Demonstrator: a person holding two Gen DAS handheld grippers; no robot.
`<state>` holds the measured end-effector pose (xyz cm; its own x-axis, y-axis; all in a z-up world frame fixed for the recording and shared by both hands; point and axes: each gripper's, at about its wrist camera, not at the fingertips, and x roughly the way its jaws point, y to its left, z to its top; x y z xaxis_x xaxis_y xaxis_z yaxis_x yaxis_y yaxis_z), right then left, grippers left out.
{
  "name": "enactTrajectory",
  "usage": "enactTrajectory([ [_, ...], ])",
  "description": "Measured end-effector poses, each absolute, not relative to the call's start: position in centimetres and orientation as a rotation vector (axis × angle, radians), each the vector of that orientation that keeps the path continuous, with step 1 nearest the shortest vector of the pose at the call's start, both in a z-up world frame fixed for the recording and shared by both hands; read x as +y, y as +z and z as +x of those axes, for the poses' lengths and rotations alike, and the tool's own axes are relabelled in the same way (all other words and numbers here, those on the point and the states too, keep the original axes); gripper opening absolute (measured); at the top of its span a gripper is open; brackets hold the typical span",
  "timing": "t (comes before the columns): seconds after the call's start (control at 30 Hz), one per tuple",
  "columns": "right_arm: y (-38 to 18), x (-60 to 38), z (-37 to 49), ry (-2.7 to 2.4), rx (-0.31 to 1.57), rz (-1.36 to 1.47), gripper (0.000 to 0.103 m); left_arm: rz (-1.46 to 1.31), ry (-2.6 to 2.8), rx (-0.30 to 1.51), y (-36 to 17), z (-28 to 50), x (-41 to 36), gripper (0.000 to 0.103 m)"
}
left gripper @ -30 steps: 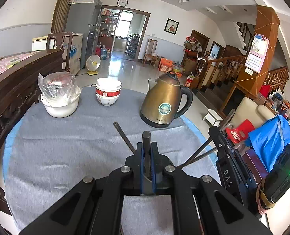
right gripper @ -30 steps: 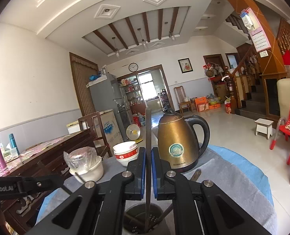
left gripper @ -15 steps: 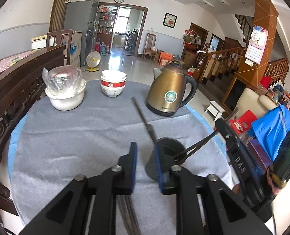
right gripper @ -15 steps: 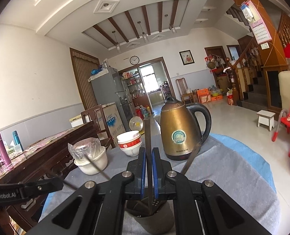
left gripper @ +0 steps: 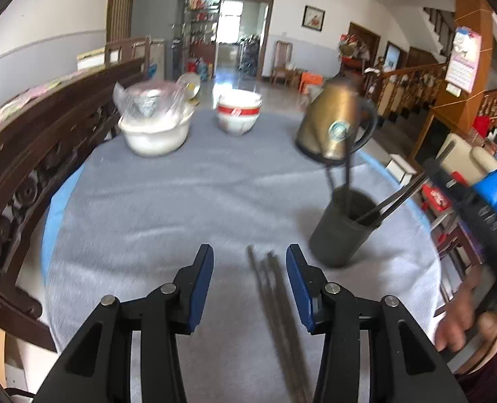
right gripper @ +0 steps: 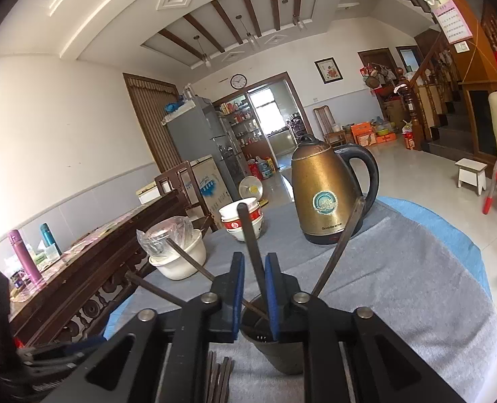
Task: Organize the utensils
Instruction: 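Open both tools and move them back toward the remaining chopsticks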
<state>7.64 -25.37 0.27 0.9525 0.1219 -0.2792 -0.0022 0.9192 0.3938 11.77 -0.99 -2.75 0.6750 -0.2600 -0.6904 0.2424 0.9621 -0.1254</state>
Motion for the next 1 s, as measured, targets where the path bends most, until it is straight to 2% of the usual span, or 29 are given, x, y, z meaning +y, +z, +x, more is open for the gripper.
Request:
enactTrajectory([
  [0.07,0.1,-25.5,7.2,0.080,0.301,0.419,0.049,-0.024,-0.260,0.805,-3.7,11.8,-0.4,0.046],
  [0.1,0.1,-25.6,6.9,0.084,0.290,0.425,0.068,-0.026,-0.250,0.821,-4.3,11.9,0.0,0.046],
  [0.2,0.2,-25.8,5.5,0.072,0.232,0.413,0.068,-0.030,-0.234,0.852,-5.5,12.0,0.7,0.046],
  [0.53,0.8,-26.4,3.4,0.095,0.207,0.424,0.068,-0.018,-0.216,0.915,-8.1,11.6,1.1,0.047],
  [1.0,-3.0,-25.7,1.6,0.156,0.305,0.462,0.066,-0.039,-0.171,0.953,-9.8,11.4,2.9,0.049],
])
